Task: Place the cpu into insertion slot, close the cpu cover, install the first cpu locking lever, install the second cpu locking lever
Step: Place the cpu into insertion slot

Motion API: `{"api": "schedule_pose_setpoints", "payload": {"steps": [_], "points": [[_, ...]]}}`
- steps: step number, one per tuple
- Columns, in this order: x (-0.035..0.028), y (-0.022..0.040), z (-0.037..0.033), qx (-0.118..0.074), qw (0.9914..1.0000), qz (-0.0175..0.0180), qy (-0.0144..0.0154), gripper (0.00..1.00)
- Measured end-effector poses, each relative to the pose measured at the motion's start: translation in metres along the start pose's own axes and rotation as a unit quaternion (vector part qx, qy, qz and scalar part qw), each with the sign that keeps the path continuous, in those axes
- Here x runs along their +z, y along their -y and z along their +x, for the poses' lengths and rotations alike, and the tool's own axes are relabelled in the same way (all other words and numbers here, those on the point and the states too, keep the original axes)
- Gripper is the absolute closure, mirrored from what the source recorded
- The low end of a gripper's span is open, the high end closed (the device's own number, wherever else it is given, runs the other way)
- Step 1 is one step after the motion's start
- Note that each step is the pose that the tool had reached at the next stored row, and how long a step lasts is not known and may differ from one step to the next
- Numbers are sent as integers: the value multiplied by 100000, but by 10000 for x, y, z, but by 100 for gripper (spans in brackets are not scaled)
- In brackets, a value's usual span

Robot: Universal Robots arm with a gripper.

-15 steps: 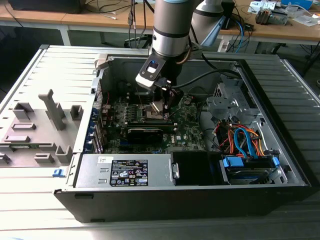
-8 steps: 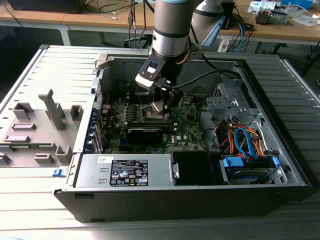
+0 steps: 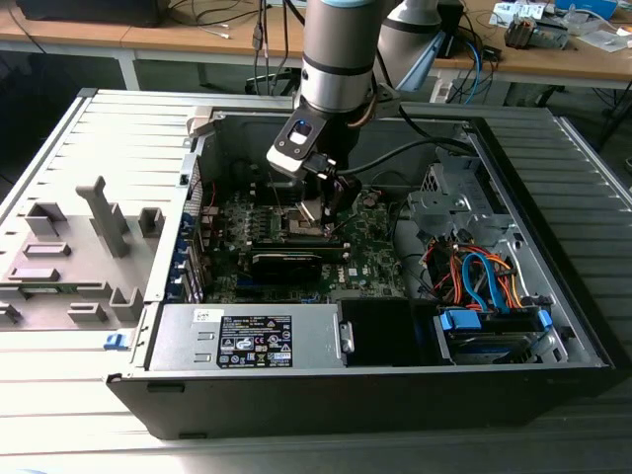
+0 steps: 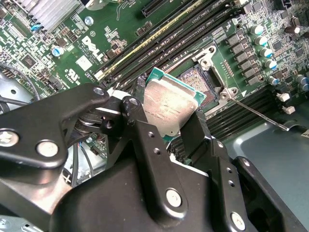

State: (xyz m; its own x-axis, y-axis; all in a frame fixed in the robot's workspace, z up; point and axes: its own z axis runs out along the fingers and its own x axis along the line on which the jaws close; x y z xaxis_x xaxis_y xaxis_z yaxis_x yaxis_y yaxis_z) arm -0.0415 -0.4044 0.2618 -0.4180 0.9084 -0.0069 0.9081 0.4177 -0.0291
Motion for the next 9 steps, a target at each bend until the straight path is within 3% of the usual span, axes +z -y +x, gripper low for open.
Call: {"api": "schedule_pose_setpoints", "payload": {"steps": [9], "points": [[5, 0, 0, 600, 99998, 5, -15, 45]]}}
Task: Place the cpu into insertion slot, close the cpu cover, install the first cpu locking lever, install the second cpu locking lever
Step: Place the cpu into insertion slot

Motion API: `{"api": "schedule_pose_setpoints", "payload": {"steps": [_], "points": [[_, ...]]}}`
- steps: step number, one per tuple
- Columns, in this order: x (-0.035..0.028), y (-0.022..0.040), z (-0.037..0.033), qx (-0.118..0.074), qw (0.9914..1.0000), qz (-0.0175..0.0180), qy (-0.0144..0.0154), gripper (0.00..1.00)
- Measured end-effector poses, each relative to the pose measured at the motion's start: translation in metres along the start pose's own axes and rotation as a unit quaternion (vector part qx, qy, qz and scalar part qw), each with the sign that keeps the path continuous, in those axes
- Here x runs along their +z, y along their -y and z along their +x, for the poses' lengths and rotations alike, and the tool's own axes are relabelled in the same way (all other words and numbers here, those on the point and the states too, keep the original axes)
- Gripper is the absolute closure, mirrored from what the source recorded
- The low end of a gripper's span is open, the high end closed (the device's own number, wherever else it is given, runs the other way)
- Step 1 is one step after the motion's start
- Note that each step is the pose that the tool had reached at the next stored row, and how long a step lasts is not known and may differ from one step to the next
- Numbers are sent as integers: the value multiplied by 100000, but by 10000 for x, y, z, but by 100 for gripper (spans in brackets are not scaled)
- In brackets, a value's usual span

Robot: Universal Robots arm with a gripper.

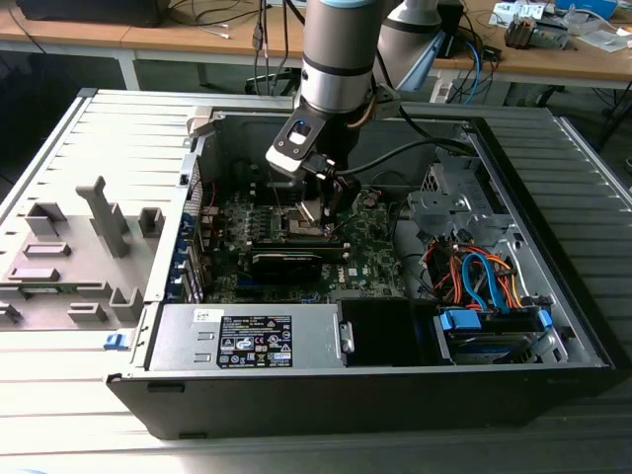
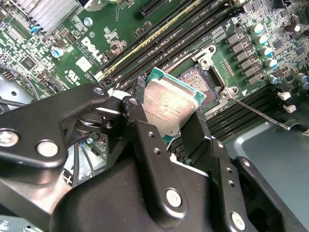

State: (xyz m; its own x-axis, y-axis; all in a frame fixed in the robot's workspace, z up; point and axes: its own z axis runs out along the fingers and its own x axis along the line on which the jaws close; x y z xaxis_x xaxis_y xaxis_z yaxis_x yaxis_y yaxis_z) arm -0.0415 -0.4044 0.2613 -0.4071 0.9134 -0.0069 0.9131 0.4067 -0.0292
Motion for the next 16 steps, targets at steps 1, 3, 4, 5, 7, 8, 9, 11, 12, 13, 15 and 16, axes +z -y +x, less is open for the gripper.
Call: {"api": "schedule_pose_setpoints", "payload": {"steps": [1, 3, 4, 5, 7, 8, 9, 11, 12, 13, 15, 16], "points": [[0, 0, 0, 61, 100000, 1, -1, 45], [2, 0, 0, 191, 100000, 0, -4, 45], [2, 0, 0, 258, 100000, 2, -7, 45], [2, 0, 0, 300, 100000, 5, -5, 45], [3, 0, 0, 402, 99999, 8, -4, 45], [4, 0, 0, 483, 99999, 4, -7, 45], [5, 0, 0, 588, 99998, 8, -8, 45], [6, 0, 0, 749, 99997, 11, -12, 45], [6, 0, 0, 859, 99996, 11, -16, 45], [7, 0, 0, 922, 99996, 11, -15, 45], [8, 0, 0, 1131, 99994, 13, -22, 45], [8, 0, 0, 1240, 99992, 16, -24, 45]]}}
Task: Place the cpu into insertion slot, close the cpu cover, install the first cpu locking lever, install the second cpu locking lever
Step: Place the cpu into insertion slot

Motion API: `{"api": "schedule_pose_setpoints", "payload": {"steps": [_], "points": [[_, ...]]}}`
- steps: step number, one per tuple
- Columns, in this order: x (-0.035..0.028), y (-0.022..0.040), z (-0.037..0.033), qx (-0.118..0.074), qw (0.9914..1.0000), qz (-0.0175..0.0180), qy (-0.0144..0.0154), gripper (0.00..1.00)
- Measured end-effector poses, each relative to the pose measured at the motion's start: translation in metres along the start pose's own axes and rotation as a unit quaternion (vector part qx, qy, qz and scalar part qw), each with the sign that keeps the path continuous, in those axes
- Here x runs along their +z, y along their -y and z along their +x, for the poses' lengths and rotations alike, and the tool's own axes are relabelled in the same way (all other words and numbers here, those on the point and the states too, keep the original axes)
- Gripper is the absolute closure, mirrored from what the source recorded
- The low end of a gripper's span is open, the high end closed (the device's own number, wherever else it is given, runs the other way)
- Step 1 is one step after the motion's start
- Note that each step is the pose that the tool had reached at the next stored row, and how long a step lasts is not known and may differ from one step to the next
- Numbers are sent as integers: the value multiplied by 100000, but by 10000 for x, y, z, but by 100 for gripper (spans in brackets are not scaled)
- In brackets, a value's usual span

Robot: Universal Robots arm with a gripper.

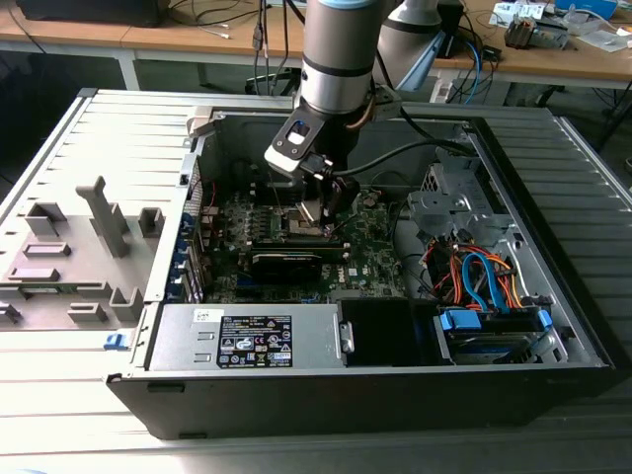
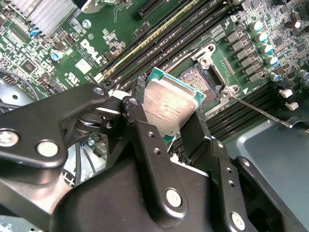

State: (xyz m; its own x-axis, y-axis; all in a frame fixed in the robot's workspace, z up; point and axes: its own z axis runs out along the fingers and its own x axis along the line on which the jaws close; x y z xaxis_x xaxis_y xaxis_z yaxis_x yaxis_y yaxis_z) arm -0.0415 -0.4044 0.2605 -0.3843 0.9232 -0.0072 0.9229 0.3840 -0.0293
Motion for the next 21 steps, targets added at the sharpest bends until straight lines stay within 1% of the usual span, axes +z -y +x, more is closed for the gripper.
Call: {"api": "schedule_pose_setpoints", "payload": {"steps": [21], "points": [[11, 0, 0, 1738, 99985, 11, -52, 45]]}}
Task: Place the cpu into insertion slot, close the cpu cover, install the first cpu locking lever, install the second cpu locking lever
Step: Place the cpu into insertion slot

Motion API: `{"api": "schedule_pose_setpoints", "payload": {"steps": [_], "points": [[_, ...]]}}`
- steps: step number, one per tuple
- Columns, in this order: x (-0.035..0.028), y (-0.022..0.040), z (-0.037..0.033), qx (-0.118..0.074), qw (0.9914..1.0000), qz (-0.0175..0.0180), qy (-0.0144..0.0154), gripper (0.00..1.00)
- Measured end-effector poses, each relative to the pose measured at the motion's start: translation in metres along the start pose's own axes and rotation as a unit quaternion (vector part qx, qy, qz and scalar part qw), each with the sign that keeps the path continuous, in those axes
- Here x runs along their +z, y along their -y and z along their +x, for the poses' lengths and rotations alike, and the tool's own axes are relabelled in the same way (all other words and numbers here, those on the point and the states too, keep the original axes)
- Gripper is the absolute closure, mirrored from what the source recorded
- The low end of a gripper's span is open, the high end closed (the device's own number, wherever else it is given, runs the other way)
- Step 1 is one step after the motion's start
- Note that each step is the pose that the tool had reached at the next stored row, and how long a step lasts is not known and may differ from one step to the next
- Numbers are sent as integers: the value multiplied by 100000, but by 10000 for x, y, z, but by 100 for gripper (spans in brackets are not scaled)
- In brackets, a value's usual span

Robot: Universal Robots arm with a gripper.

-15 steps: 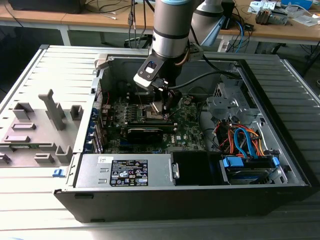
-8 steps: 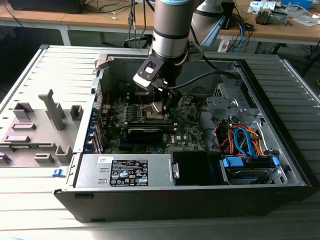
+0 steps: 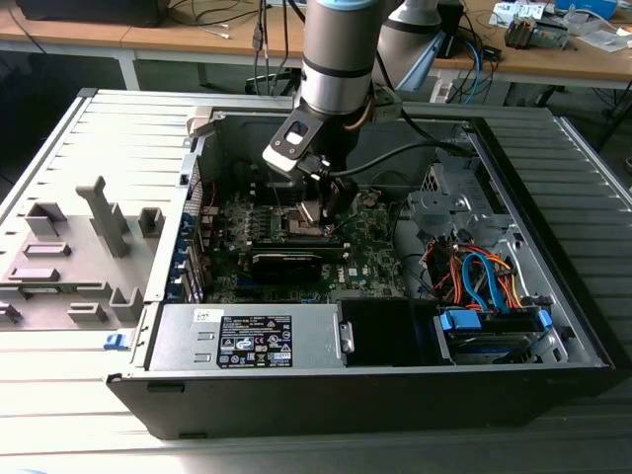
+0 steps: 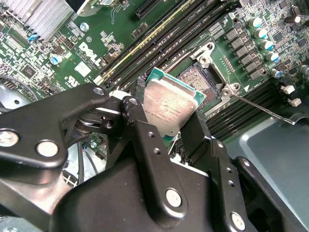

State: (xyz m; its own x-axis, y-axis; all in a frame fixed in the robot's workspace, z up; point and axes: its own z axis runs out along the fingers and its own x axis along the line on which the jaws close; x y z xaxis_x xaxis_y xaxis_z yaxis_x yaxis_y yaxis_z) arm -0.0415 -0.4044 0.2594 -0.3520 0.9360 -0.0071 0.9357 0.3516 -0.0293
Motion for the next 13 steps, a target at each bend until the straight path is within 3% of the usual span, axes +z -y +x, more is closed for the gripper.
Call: {"api": "schedule_pose_setpoints", "payload": {"steps": [13], "points": [[7, 0, 0, 954, 99995, 6, -27, 45]]}}
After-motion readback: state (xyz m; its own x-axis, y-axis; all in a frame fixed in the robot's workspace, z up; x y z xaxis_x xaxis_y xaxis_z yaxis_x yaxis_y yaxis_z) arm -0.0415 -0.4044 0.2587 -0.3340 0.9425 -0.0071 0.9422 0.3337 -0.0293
